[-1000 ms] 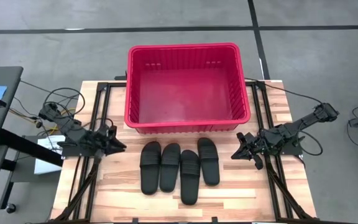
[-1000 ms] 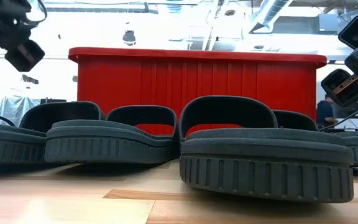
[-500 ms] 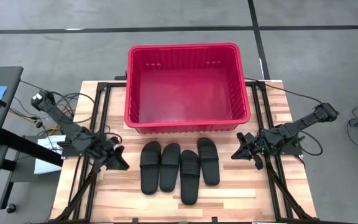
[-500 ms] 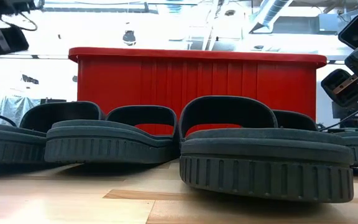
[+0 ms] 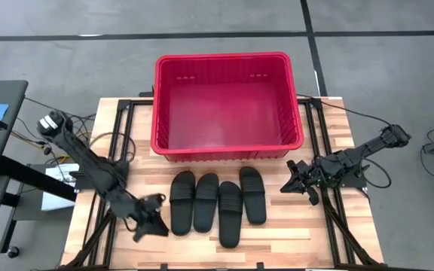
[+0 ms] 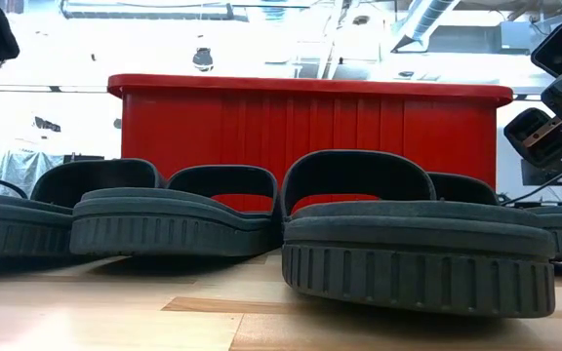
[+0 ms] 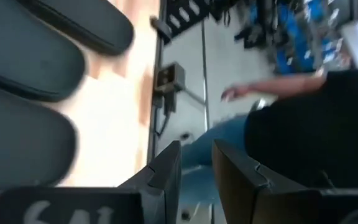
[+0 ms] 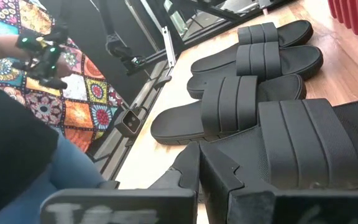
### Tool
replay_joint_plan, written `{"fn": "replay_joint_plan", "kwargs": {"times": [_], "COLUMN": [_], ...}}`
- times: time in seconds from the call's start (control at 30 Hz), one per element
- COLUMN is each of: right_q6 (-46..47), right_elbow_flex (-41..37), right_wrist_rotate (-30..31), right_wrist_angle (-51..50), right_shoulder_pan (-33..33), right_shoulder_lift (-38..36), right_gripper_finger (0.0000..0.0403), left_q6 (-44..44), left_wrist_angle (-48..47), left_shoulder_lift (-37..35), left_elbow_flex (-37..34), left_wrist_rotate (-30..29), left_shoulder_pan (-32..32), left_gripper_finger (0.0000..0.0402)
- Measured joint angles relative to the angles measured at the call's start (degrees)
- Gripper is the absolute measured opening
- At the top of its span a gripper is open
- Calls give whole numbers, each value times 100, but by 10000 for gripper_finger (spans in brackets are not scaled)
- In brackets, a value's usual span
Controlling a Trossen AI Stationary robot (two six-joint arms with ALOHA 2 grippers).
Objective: Pick and place slides into bin
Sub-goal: Put the black slipper into the red bin
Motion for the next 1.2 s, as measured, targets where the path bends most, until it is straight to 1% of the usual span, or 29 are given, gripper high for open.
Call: {"fn": "replay_joint_plan", "kwargs": {"times": [0.1,0.23,0.33,0.43,0.53,0.67,0.8,0.93,1.07,1.2], "right_q6": [-1,0,0,0,0,0,0,0,0,0], "right_elbow_flex": [0,0,0,0,0,0,0,0,0,0], "right_wrist_rotate": [0,0,0,0,0,0,0,0,0,0], "right_wrist_angle": [1,0,1,1,0,2,0,2,2,2], "right_shoulder_pan": [1,1,1,1,1,0,-1,1,1,1], "right_shoulder_lift": [-2,0,-2,-2,0,0,-1,-2,0,0], "right_gripper_finger": [0,0,0,0,0,0,0,0,0,0], "left_q6": [327,861,1140,1375,1740,1837,1699,1678,1835,1932], "left_wrist_angle": [-585,-2215,-3182,-3586,-3638,-3650,-3856,-4348,-4579,-4679], "left_shoulder_lift": [604,1390,1935,2432,2825,3184,3325,3324,3324,3324], "left_elbow_flex": [717,1822,2578,3153,3530,3825,3838,3838,3838,3837], "left_wrist_rotate": [349,506,506,513,551,682,855,683,686,321], "left_shoulder_pan": [-1,-1,4,6,17,118,265,382,430,421], "left_gripper_finger": [81,81,81,81,81,81,81,81,84,105]}}
